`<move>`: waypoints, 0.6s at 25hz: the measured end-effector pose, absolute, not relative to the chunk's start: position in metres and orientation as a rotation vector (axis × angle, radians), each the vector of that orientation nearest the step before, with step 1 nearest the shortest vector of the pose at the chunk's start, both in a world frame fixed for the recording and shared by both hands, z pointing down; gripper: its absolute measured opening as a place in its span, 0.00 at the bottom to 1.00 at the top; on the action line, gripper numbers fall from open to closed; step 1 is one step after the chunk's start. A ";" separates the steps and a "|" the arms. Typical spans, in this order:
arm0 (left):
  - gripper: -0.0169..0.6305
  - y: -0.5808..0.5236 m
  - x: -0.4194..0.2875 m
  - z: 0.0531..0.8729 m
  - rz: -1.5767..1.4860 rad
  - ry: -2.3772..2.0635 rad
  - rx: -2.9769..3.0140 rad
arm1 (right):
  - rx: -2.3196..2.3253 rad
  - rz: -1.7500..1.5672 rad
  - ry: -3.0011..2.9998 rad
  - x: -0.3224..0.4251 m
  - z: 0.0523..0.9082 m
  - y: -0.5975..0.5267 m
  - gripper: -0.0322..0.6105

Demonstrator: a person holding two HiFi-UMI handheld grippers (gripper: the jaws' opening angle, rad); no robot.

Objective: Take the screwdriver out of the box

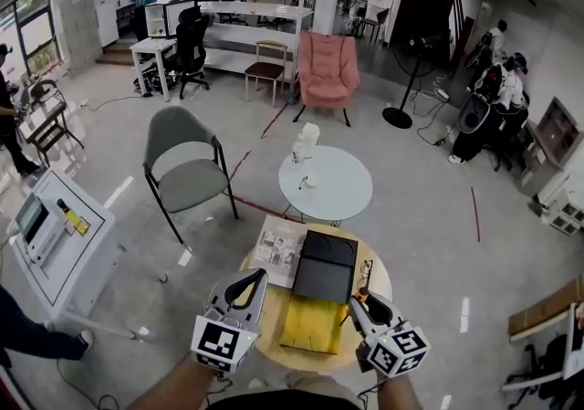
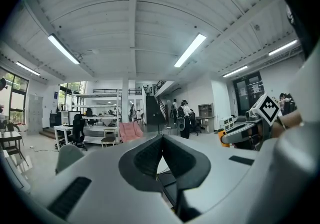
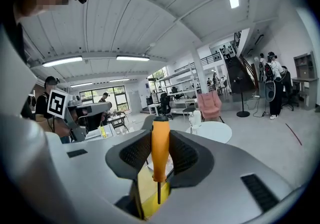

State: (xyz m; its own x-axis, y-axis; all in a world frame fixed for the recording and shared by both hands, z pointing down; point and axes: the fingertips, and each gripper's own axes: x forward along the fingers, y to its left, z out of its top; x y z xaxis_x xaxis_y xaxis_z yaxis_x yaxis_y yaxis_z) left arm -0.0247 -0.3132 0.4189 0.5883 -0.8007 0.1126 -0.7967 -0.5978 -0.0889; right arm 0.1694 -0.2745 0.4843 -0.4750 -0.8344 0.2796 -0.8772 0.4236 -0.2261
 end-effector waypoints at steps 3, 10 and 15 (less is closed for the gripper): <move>0.05 -0.312 -0.026 0.412 -0.203 1.388 -2.768 | 1.534 0.508 -2.568 0.168 0.467 -0.270 0.24; 0.05 -0.302 -0.026 0.409 -0.208 1.349 -2.804 | 1.559 0.461 -2.596 0.156 0.426 -0.258 0.24; 0.05 -0.298 -0.026 0.407 -0.200 1.301 -2.828 | 1.575 0.411 -2.600 0.149 0.409 -0.248 0.24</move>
State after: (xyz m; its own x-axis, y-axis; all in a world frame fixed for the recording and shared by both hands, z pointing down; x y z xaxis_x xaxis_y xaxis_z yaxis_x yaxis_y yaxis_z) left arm -0.0262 -0.2977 0.4075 0.6437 -0.7577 0.1074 -0.7549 -0.6518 -0.0734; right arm 0.1492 -0.2481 0.4091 -0.4707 -0.8593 0.2003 -0.8792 0.4376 -0.1887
